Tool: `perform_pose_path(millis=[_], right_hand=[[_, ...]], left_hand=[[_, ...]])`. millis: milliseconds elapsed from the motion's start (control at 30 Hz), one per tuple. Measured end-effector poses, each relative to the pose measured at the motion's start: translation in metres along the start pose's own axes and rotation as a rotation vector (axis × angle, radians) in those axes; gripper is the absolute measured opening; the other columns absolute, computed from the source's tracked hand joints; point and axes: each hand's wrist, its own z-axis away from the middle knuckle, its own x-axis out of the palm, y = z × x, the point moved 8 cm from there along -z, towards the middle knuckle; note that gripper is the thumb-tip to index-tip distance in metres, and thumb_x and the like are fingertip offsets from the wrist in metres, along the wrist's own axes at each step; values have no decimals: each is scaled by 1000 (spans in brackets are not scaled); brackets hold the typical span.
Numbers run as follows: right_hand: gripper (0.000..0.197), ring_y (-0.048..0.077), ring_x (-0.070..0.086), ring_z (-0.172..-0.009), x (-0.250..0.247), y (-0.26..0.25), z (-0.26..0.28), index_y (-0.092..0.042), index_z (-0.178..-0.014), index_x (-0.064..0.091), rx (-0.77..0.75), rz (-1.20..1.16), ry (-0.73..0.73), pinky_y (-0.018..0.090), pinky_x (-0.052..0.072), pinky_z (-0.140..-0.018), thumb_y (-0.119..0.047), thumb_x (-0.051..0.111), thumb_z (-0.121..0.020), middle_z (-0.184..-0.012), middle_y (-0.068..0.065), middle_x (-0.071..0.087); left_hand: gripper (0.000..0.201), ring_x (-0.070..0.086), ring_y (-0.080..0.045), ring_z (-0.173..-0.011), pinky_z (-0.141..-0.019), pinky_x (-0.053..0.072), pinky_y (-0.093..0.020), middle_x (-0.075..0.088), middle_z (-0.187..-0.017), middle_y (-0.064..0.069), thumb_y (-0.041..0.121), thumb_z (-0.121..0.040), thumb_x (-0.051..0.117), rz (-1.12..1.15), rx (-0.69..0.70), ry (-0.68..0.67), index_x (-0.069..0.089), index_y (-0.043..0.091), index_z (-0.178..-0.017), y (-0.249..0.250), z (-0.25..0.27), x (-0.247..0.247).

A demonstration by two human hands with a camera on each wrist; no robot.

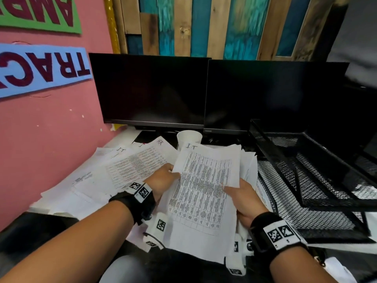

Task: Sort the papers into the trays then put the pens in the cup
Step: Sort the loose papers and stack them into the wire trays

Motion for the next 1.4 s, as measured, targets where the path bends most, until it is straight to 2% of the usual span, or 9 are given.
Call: perform_pose_path(millis=[133,233,333,467,633,700,867,1033,1400], right_hand=[[42,40,77,-96,-13,-3,-2,-17,-110,75,-12,19,61,59,61,-87,9,44,-100,-102,13,81],[44,37,76,-89,-21,-4,-6,-19,-103,74,4,-8,91,52,63,-79,10,41,-100,-98,14,80],[41,39,76,-92,-23,-2,-10,-15,-107,76,-1,-8,98,57,62,-85,10,44,-99,-99,15,81],[41,42,76,-101,-20,4,-14,-13,-122,72,4,5,101,66,58,-91,6,47,-97,-109,16,80],[45,43,75,-104,-19,7,-15,-16,-120,74,6,-1,94,66,56,-94,7,43,-97,-109,14,80],[45,42,75,-104,-21,7,-14,-15,-121,73,4,-3,97,65,56,-95,8,42,-98,-109,13,80],[40,42,74,-103,-25,5,-13,-13,-119,70,11,-25,118,63,57,-94,7,42,-101,-109,15,79],[39,37,76,-102,-12,1,-10,-16,-120,72,-14,-81,101,59,60,-92,4,44,-103,-107,9,81],[46,27,65,-129,10,-12,-3,-24,-138,66,-74,-242,-48,53,46,-115,-48,63,-98,-133,4,73]], left_hand=[[21,53,-14,-62,-54,42,-27,65,-104,-1,26,-103,57,-212,32,33,57,19,-122,6,-15,-30],[33,66,-19,-107,-85,54,-31,56,-140,6,34,-102,54,-622,11,3,58,35,-135,-1,-20,-55],[44,26,-34,-155,-126,25,-52,24,-170,-1,53,-94,55,-941,-70,-136,54,55,-137,-31,-29,-58],[58,6,-42,-158,-126,13,-61,10,-172,-9,61,-97,42,-1168,-126,-257,31,51,-154,-46,-24,-41],[60,65,-25,-107,-85,55,-33,63,-124,-8,48,-97,55,-1004,-118,-226,51,6,-139,-39,-23,-26],[50,66,-17,-87,-71,51,-25,68,-104,-4,41,-101,53,-910,-136,-190,54,4,-134,-29,-22,-32],[56,50,-25,-141,-116,38,-39,51,-156,-3,44,-103,53,-745,24,25,49,18,-152,29,-3,-59],[32,49,-17,-71,-67,45,-28,57,-83,-1,39,-103,59,-451,190,-78,73,12,-93,70,25,-34],[48,70,-23,-118,-105,48,-40,61,-142,7,38,-105,51,-6,190,-456,46,31,-152,92,70,91]])
